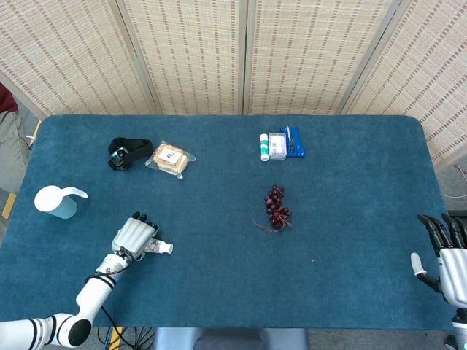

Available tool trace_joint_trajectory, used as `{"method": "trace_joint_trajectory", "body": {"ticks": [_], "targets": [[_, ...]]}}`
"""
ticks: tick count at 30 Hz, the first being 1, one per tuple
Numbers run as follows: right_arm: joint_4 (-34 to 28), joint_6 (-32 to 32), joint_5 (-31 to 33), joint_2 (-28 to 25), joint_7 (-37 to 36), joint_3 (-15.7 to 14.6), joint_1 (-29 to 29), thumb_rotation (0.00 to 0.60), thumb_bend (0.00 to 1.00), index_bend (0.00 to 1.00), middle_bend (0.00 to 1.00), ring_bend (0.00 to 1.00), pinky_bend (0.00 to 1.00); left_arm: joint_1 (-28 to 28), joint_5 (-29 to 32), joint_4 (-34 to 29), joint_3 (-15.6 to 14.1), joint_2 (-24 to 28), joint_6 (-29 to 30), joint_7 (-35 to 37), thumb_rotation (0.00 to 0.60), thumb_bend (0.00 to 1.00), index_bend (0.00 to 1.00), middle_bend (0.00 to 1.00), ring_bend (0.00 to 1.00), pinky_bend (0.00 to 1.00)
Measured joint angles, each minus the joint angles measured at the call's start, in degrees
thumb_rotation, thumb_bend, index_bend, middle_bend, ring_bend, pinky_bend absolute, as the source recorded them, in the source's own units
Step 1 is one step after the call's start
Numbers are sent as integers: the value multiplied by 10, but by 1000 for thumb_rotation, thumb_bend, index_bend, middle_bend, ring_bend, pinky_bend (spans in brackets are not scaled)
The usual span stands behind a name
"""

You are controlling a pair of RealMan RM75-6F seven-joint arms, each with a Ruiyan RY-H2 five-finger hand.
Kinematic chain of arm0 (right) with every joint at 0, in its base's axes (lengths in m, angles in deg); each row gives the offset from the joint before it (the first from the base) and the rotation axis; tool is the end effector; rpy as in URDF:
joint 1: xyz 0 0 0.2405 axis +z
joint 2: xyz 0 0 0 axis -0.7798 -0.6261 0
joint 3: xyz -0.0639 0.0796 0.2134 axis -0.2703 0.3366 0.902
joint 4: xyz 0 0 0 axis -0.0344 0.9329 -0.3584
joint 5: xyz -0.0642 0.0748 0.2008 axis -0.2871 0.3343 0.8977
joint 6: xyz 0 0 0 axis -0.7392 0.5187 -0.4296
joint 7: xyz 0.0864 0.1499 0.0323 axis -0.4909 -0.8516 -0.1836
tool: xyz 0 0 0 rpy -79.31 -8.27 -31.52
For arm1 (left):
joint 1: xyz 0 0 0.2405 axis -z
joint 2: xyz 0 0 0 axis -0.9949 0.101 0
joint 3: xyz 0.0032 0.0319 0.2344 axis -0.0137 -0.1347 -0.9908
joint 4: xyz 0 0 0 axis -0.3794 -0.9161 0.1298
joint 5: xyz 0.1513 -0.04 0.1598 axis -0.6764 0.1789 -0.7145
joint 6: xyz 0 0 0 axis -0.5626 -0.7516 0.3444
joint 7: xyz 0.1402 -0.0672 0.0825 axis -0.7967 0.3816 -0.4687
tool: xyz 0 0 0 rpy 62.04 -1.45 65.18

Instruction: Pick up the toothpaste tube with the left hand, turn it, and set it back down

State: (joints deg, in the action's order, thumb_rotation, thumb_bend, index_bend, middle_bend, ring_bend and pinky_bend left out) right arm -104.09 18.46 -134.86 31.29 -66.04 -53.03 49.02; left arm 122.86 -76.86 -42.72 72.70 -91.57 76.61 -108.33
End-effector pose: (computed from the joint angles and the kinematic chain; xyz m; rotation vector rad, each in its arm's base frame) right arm -0.2790 -0.1765 0.1702 1.2828 -0.8886 0.8625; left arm -0.2005 0.3156 -0.0424 -2.0090 -0.6669 -0.4441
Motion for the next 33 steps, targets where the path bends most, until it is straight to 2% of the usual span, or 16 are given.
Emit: {"method": "trace_joint_trajectory", "body": {"ticks": [15, 24, 33], "targets": [[-8, 5, -4, -1, 5, -1, -2, 600, 349, 151, 190, 0, 0, -3, -12, 5, 2, 4, -5, 37, 600, 250, 501, 543, 316, 207], [-12, -1, -19, -4, 8, -2, 4, 600, 349, 151, 190, 0, 0, -8, -36, 11, 15, 19, -20, 121, 600, 273, 550, 599, 357, 226], [-28, -33, -65, -16, 25, 0, 40, 600, 350, 151, 190, 0, 0, -1, -51, -37, 29, 58, -15, 125, 600, 277, 562, 624, 392, 235]]}}
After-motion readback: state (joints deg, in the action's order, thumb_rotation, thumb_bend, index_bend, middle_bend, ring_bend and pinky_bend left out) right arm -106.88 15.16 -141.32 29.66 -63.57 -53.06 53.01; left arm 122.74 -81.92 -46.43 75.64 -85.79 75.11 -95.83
